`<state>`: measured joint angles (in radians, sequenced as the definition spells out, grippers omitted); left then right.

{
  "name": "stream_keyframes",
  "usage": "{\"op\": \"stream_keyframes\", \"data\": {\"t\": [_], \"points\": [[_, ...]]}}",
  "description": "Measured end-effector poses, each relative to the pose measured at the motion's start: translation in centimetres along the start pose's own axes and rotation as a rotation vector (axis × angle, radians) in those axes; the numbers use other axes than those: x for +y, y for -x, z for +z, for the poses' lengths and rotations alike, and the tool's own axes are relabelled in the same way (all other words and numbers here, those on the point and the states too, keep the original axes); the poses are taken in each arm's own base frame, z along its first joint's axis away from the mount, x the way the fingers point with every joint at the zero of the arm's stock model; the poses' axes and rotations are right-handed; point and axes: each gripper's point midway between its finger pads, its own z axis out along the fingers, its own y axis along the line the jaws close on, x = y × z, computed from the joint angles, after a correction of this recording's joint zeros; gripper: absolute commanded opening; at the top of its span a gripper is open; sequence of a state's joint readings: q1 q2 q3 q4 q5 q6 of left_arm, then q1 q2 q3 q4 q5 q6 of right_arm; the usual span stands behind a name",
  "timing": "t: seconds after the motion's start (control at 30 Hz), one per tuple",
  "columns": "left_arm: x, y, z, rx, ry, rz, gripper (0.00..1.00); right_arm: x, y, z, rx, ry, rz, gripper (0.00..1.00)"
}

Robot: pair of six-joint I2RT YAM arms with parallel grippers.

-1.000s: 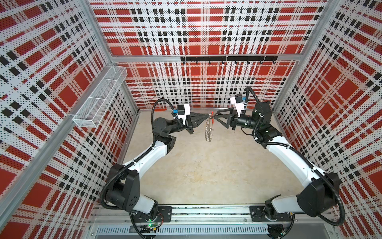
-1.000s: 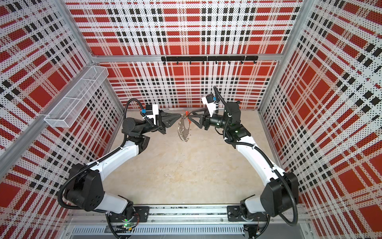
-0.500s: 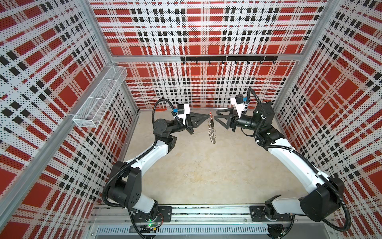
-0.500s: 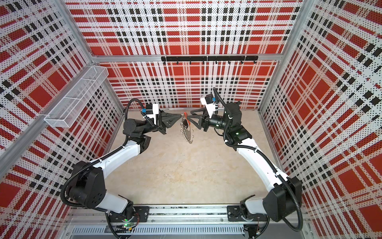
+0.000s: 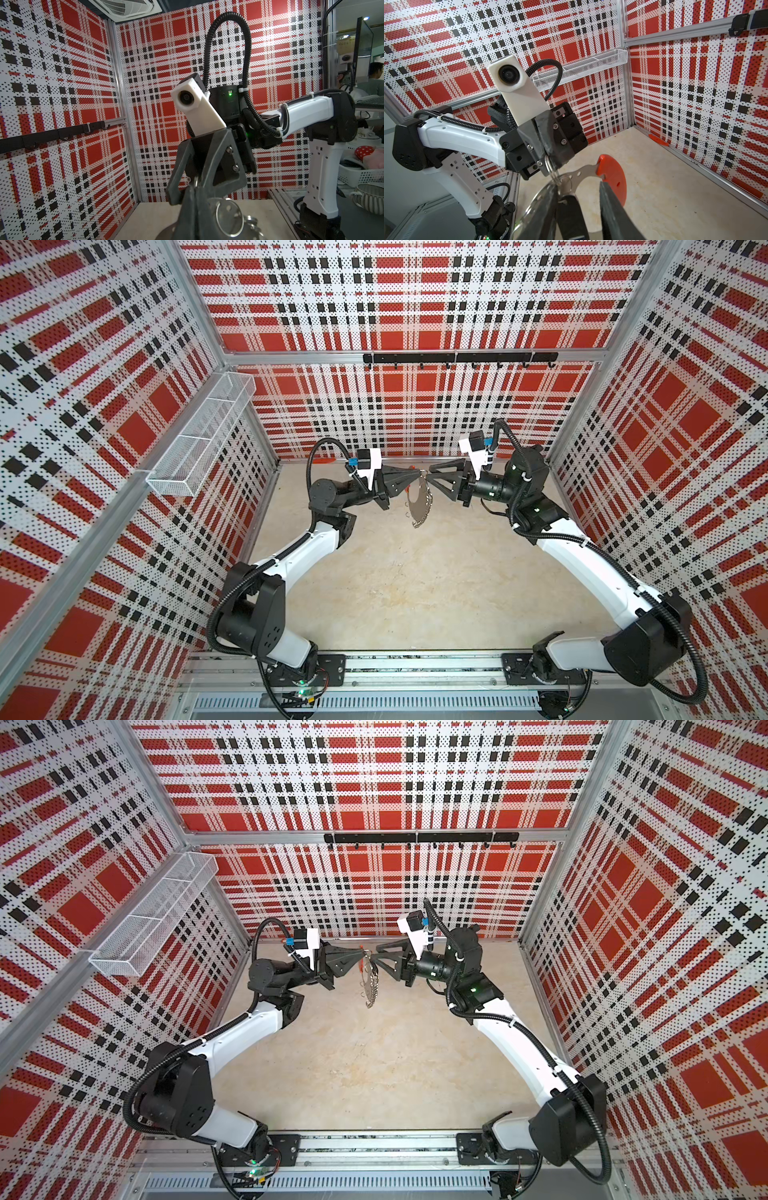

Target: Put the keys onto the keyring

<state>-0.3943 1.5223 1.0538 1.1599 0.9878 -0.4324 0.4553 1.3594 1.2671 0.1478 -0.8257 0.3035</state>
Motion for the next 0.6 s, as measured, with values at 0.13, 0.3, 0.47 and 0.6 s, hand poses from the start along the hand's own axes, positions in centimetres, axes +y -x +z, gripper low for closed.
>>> {"op": "stream_keyframes", "data": {"t": [0.13, 0.3, 0.47, 0.6], "points": [[0.09, -0.18, 0.00, 0.002, 0.001, -0.010, 0.00, 0.09, 0.42, 0.05, -0.006, 0.004, -0.007, 0.35], [0.17, -0.29, -0.01, 0.003, 0.002, -0.015, 0.00, 0.36, 0.66, 0.19, -0.011, 0.013, -0.015, 0.35], [0.19, -0.28, -0.01, 0.003, 0.003, -0.019, 0.00, 0.37, 0.68, 0.55, -0.011, 0.021, -0.015, 0.34], [0.27, -0.25, -0.01, 0.001, 0.008, -0.019, 0.00, 0.43, 0.52, 0.96, -0.007, 0.030, -0.012, 0.27]]}}
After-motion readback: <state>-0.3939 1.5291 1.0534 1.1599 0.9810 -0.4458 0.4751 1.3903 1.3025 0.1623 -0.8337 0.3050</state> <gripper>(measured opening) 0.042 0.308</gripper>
